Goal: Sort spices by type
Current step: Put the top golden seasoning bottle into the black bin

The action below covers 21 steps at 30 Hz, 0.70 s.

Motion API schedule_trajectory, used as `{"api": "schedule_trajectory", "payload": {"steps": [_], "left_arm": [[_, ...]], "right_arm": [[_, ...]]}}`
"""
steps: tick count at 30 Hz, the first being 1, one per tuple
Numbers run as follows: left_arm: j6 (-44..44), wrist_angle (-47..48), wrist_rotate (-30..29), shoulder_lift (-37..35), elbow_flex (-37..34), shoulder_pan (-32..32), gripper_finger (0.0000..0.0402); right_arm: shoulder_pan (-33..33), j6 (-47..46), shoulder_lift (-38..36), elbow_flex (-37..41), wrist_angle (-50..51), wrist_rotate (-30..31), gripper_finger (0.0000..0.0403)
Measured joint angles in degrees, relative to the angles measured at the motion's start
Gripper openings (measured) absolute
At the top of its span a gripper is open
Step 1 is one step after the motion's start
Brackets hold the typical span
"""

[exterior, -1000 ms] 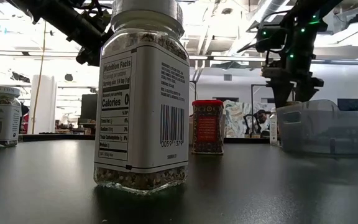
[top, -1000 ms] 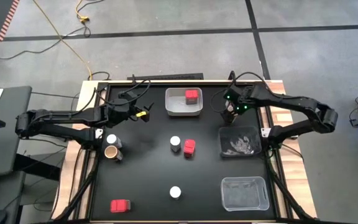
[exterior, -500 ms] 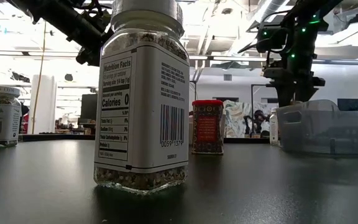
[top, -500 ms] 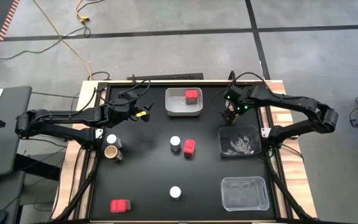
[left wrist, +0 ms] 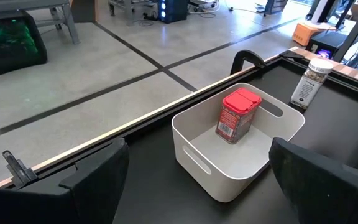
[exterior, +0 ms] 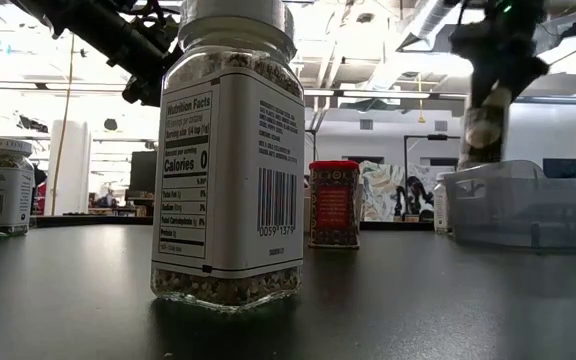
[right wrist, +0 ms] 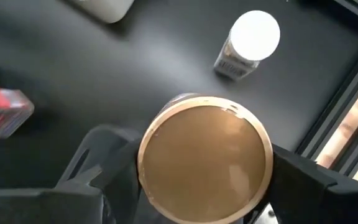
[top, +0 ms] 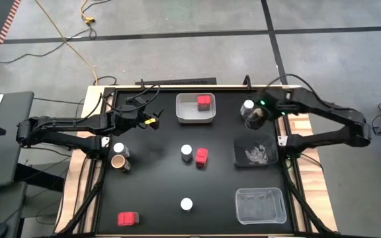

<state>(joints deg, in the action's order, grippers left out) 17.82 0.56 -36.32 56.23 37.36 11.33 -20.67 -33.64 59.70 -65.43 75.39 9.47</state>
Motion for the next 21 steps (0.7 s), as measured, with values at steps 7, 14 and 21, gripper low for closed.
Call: {"api": "schedule_trajectory", "payload": {"steps": [7, 14, 21], "left_arm": [[0.0, 0.0, 0.0, 0.0, 0.0, -0.6, 0.0371], [2.0, 0.0, 0.0, 0.0, 0.0, -1.1, 0.0371], [3.0, 0.0, 0.0, 0.0, 0.0, -1.1, 0.0371]], "right_arm": [[14.0, -9.0, -6.6, 0.0, 6.5, 2.0, 0.0303], [26.0, -19.5, -9.0, 5.0, 9.0, 4.0, 0.0303], [33.0, -25.0, -9.3, 14.2, 5.7, 4.7, 0.0303]]}}
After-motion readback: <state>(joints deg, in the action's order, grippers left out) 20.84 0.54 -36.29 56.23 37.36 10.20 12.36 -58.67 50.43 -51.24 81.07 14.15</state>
